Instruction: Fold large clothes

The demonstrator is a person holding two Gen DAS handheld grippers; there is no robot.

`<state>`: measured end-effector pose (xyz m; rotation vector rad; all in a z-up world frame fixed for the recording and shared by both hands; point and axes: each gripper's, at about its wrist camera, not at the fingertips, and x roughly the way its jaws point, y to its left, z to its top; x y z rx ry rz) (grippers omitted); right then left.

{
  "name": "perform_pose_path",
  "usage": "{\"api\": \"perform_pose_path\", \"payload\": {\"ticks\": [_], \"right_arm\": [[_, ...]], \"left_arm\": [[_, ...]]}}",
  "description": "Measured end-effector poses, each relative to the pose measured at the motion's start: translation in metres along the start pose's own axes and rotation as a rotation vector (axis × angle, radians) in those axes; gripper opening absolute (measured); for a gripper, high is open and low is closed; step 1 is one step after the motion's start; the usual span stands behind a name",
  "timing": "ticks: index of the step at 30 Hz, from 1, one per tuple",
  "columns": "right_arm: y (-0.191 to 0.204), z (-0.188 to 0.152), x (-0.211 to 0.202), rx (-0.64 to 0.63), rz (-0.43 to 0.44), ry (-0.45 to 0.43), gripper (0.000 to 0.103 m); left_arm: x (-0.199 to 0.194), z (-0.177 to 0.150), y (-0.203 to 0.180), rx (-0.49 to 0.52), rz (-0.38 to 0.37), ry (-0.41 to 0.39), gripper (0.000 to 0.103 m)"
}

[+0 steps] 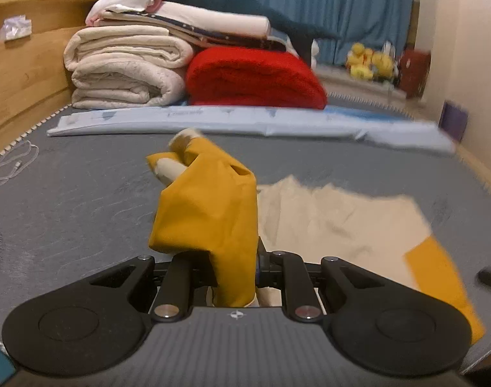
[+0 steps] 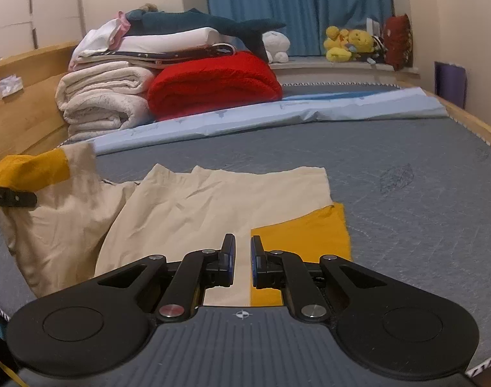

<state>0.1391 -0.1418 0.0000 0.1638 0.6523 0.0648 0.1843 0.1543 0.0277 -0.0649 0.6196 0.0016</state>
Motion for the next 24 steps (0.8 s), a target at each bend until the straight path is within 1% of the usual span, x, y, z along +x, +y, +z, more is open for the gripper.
{"api": "perform_pose_path", "payload": {"ticks": [4,6,11,17,21,22,23,24], "right_arm": [[-0.009,0.001,0.009,0.057,-0.018,0.01,0.01],[-0.015,0.002,0.008,0.06,-0.039,0.0,0.01],[-0.042,-0.001,-0.008,0.121,-0.079,-0.021,0.01],[-0.072,-0.011,-0.024,0.156,-0.145,-0.02,0.01],[-0.09,-0.014,-0.036,0.196,-0.175,-0.039,0.01],[-0.095,-0.014,-0.038,0.215,-0.178,-0.045,0.011],[-0.099,-0.014,-0.04,0.238,-0.178,-0.05,0.014],[-0.104,-0.014,-0.041,0.264,-0.174,-0.056,0.026]], "left_arm": [[-0.001,0.007,-0.014,-0.012,-0.037,0.001,0.018],[-0.003,0.011,-0.03,0.015,-0.056,-0.013,0.018],[-0.009,0.013,-0.092,0.113,-0.143,-0.058,0.018],[-0.007,-0.003,-0.182,0.231,-0.263,-0.075,0.017],[0.0,-0.027,-0.242,0.316,-0.355,-0.041,0.017],[0.005,-0.036,-0.259,0.354,-0.387,-0.01,0.018],[0.01,-0.044,-0.272,0.39,-0.416,0.033,0.019],[0.018,-0.053,-0.285,0.424,-0.454,0.098,0.026]]}}
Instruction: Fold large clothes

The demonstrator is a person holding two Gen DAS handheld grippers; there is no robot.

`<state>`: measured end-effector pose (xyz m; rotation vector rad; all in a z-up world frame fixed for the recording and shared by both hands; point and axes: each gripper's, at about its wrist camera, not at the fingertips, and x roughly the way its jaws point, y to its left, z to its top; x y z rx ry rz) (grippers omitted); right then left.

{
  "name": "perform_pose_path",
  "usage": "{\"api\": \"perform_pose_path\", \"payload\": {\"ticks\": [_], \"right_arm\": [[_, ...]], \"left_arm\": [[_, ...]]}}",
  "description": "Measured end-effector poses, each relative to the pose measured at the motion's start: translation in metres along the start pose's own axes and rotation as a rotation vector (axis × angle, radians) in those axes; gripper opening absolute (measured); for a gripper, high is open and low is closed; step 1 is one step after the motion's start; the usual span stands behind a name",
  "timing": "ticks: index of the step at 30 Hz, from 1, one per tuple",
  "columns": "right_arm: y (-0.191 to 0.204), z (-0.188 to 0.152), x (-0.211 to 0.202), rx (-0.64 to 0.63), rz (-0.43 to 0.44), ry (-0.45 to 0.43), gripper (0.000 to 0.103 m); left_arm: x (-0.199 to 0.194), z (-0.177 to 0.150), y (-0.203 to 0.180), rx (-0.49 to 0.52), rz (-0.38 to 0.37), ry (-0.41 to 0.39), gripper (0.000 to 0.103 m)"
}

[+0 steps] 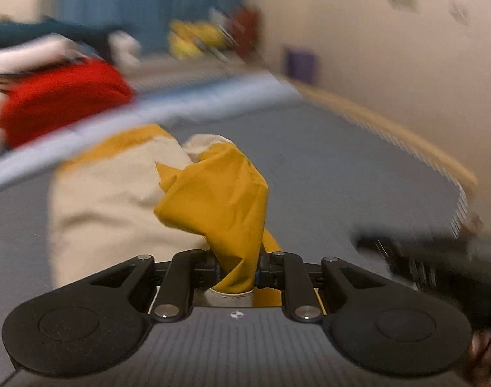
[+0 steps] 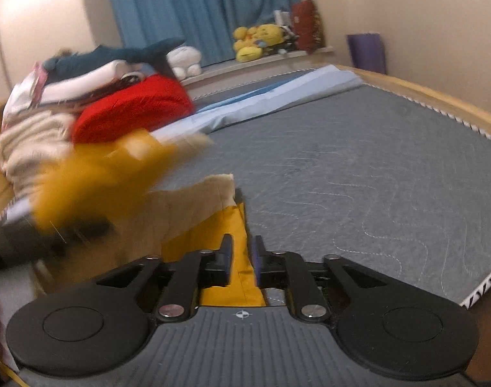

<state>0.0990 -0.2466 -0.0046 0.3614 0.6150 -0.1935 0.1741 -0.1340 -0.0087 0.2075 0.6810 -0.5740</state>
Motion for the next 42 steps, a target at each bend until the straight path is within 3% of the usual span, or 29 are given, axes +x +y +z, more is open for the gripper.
{"api": "perform_pose_path", "payload": {"ticks": [1,3,7,10,12,15,18,20,22,24,27,29,30,31,34,38,42], "right_arm": [[-0.004,0.001,0.0,0.034,0.006,-0.004,0.04],[-0.012,0.003,0.0,0.098,0.018,-0.012,0.05],[-0.018,0.002,0.008,0.183,0.06,0.026,0.053],[-0.013,-0.003,0.017,0.198,0.088,0.068,0.056],[-0.007,-0.005,0.022,0.206,0.122,0.096,0.061],[-0.002,-0.011,0.033,0.247,0.176,0.166,0.064],[0.011,-0.022,0.049,0.221,0.137,0.247,0.064],[0.021,-0.025,0.051,0.172,0.086,0.243,0.057],[0.028,-0.022,0.05,0.136,0.104,0.214,0.01],[0.04,-0.015,0.037,0.071,0.141,0.122,0.005],[0.046,-0.005,-0.009,0.002,0.23,-0.121,0.002],[0.043,-0.002,-0.029,-0.022,0.206,-0.206,0.002],[0.037,-0.004,-0.027,-0.024,0.149,-0.19,0.002],[0.025,-0.006,-0.014,-0.003,0.084,-0.113,0.003],[-0.016,-0.024,0.034,0.122,-0.055,0.181,0.003],[-0.011,-0.027,0.045,0.027,-0.073,0.203,0.002],[-0.017,-0.041,0.062,0.028,-0.129,0.344,0.002]], "left_arm": [[0.01,-0.003,-0.006,0.005,-0.046,0.048,0.039],[0.025,-0.01,-0.011,-0.001,-0.167,0.136,0.057],[0.014,-0.012,0.01,-0.049,-0.232,0.125,0.058],[0.004,-0.011,0.043,-0.191,-0.281,0.133,0.058],[-0.006,-0.011,0.067,-0.259,-0.259,0.118,0.058],[-0.017,-0.011,0.097,-0.287,-0.154,0.093,0.058],[-0.027,-0.019,0.119,-0.328,-0.072,0.092,0.058],[-0.031,-0.023,0.132,-0.335,-0.021,0.101,0.058],[-0.033,-0.027,0.144,-0.333,0.029,0.117,0.058],[-0.032,-0.031,0.151,-0.335,0.067,0.137,0.058],[-0.041,-0.035,0.159,-0.344,0.083,0.154,0.058],[-0.043,-0.036,0.158,-0.339,0.079,0.159,0.058],[-0.043,-0.035,0.157,-0.334,0.075,0.163,0.058],[-0.04,-0.035,0.154,-0.327,0.067,0.17,0.058],[-0.029,-0.035,0.146,-0.299,0.053,0.203,0.058],[-0.009,-0.041,0.135,-0.257,0.043,0.272,0.058],[0.027,-0.066,0.125,-0.19,0.059,0.461,0.063]]}}
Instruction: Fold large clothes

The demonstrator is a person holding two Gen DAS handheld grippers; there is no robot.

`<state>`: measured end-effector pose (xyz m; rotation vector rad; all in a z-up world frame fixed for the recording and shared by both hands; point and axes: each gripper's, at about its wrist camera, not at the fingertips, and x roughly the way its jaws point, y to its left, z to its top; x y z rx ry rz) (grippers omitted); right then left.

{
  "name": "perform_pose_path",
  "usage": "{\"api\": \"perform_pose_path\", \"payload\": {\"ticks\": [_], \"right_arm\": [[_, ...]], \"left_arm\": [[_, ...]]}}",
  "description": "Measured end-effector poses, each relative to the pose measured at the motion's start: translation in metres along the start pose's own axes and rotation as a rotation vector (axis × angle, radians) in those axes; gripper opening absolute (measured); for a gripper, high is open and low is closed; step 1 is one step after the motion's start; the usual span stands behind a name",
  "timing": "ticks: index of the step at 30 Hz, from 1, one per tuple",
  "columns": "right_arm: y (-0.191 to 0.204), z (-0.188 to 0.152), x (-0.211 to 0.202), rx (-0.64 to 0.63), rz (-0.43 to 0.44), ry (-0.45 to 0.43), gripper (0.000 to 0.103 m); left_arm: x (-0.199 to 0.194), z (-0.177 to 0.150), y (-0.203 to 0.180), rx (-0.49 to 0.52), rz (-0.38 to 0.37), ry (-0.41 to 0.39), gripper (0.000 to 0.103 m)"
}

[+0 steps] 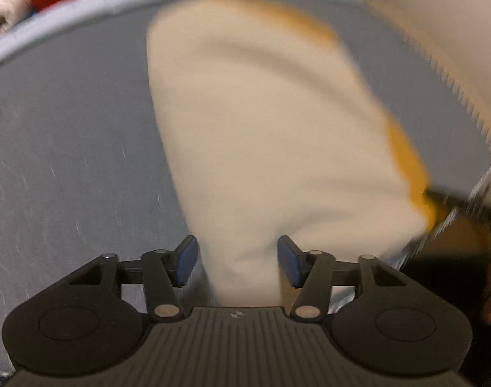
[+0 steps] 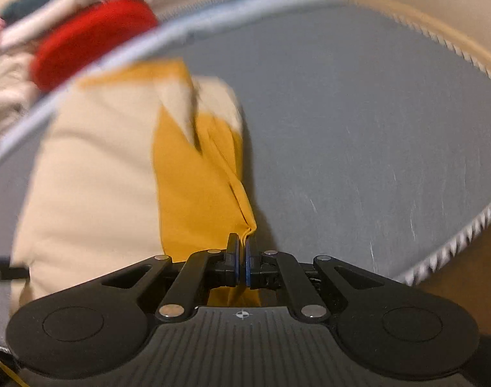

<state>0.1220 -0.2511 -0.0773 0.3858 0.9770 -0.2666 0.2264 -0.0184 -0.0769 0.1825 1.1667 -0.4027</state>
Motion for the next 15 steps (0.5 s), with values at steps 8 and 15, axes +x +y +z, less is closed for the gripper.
{"api": "perform_pose_path", "payload": {"ticks": [8,15], "right_arm": [[0.012,0.0,0.004,-0.09,-0.074,-0.028,0.002],[0.015,-0.001,0.01,-0.101,-0.082,0.008,0.002]], "left_arm": [[0.0,-0.005,-0.001,0.03,0.005,0.016,0.06],[-0.022,0.003,-0.01,0.099,-0.005,-0.03,0.059]]}}
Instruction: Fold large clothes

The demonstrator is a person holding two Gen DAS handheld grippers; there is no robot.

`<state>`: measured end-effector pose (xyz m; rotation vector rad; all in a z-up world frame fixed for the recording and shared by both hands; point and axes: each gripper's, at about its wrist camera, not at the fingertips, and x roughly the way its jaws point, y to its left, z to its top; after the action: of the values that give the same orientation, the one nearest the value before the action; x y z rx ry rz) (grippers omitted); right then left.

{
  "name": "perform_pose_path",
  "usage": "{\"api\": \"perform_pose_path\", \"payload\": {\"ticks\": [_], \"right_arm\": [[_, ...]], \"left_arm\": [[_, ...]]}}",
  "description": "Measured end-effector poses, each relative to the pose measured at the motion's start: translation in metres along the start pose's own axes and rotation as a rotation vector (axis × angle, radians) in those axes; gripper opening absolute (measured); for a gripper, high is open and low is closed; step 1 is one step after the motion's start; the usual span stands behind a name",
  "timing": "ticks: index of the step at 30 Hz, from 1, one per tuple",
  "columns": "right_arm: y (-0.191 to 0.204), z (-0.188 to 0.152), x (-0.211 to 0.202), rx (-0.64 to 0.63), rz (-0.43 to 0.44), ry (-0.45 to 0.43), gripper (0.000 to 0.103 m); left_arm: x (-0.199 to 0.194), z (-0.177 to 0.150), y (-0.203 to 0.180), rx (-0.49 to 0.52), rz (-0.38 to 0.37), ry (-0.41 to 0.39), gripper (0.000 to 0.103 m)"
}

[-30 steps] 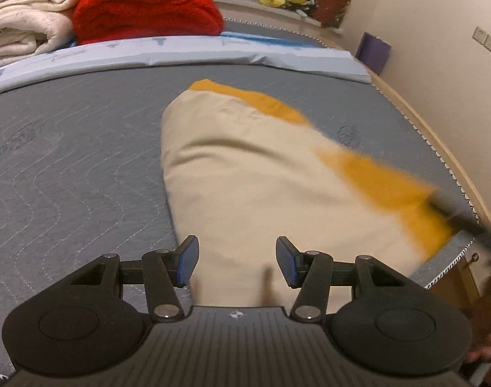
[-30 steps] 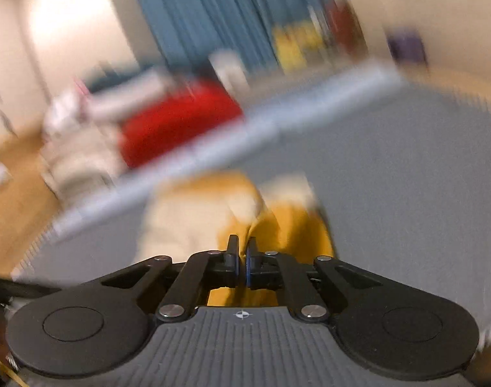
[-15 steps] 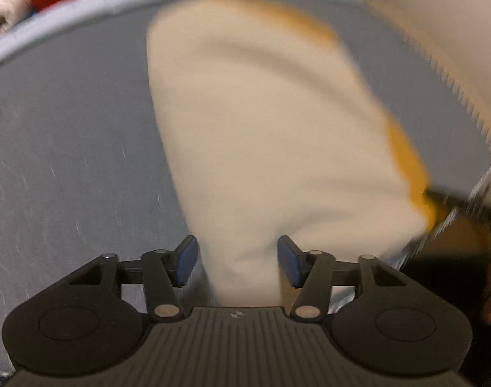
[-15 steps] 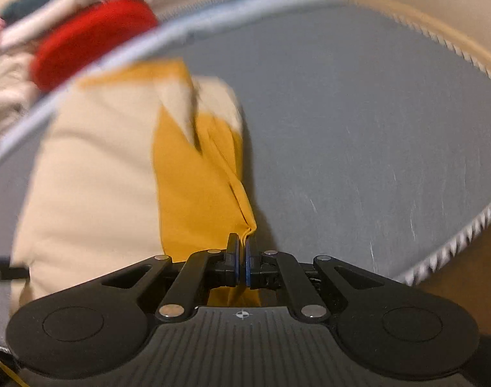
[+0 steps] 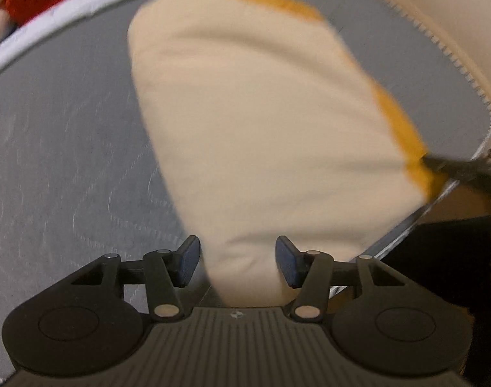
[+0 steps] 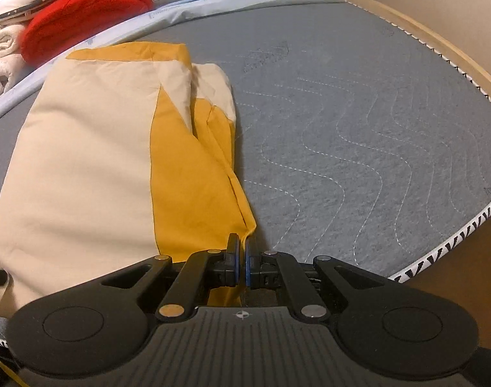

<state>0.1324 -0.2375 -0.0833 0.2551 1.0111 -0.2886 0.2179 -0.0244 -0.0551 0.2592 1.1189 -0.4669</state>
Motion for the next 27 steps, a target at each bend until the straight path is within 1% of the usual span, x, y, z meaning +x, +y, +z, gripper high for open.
{"api": "perform_pose_path", "payload": {"ticks": [3,4,6,7,9,10,11,12,13,14,16,17,18,19,20,21,22,24,25,27], "right_arm": [[0.006,-0.001,0.003,-0.031,-0.018,0.001,0.002],[0.005,-0.002,0.003,-0.044,-0.023,-0.001,0.002],[0.003,-0.002,0.003,-0.057,-0.04,-0.002,0.002],[0.004,-0.001,0.0,-0.055,-0.048,0.0,0.002],[0.003,-0.001,-0.001,-0.049,-0.074,0.003,0.0],[0.001,-0.001,-0.001,-0.042,-0.094,0.006,0.0],[-0.002,-0.001,-0.002,-0.023,-0.115,0.009,0.0],[-0.009,0.001,-0.004,0.017,-0.122,0.0,0.0],[-0.015,0.003,-0.01,0.061,-0.117,-0.032,0.0],[-0.02,0.006,-0.02,0.1,-0.109,-0.085,0.002],[-0.026,0.016,-0.046,0.137,-0.08,-0.232,0.003],[-0.026,0.021,-0.056,0.136,-0.063,-0.295,0.003],[-0.025,0.028,-0.063,0.127,-0.037,-0.346,0.007],[-0.023,0.037,-0.067,0.121,-0.002,-0.382,0.016],[-0.02,0.047,-0.068,0.12,0.041,-0.407,0.022],[-0.017,0.058,-0.066,0.116,0.092,-0.422,0.033],[-0.013,0.069,-0.061,0.104,0.134,-0.426,0.039],[-0.001,0.091,-0.045,0.07,0.211,-0.418,0.043],[0.006,0.104,-0.032,0.055,0.258,-0.401,0.047],[0.015,0.122,-0.006,0.047,0.324,-0.343,0.054]], "left_arm": [[-0.02,0.03,0.002,0.06,0.024,-0.092,0.058],[-0.025,0.042,0.004,0.08,0.028,-0.113,0.053],[-0.029,0.063,0.007,0.124,0.008,-0.137,0.048],[-0.024,0.069,0.01,0.142,-0.015,-0.13,0.048],[0.0,0.069,0.014,0.168,-0.046,-0.072,0.047],[0.025,0.06,0.017,0.182,-0.041,-0.016,0.05],[0.042,0.051,0.021,0.188,-0.032,0.001,0.051],[0.055,0.05,0.021,0.211,0.007,0.056,0.052],[0.056,0.056,0.022,0.215,0.037,0.071,0.053],[0.05,0.062,0.025,0.185,0.026,0.045,0.053],[0.036,0.073,0.038,0.082,-0.054,-0.014,0.054],[0.031,0.077,0.044,0.044,-0.077,-0.031,0.054],[0.027,0.079,0.048,0.019,-0.077,-0.042,0.054],[0.025,0.081,0.052,0.002,-0.061,-0.049,0.054],[0.023,0.083,0.055,-0.012,-0.044,-0.053,0.054],[0.022,0.086,0.059,-0.028,-0.035,-0.055,0.054],[0.021,0.088,0.063,-0.057,-0.023,-0.056,0.054],[0.023,0.093,0.065,-0.109,0.0,-0.06,0.054],[0.02,0.094,0.071,-0.139,0.008,-0.066,0.054],[0.018,0.093,0.075,-0.188,0.022,-0.074,0.054]]}}
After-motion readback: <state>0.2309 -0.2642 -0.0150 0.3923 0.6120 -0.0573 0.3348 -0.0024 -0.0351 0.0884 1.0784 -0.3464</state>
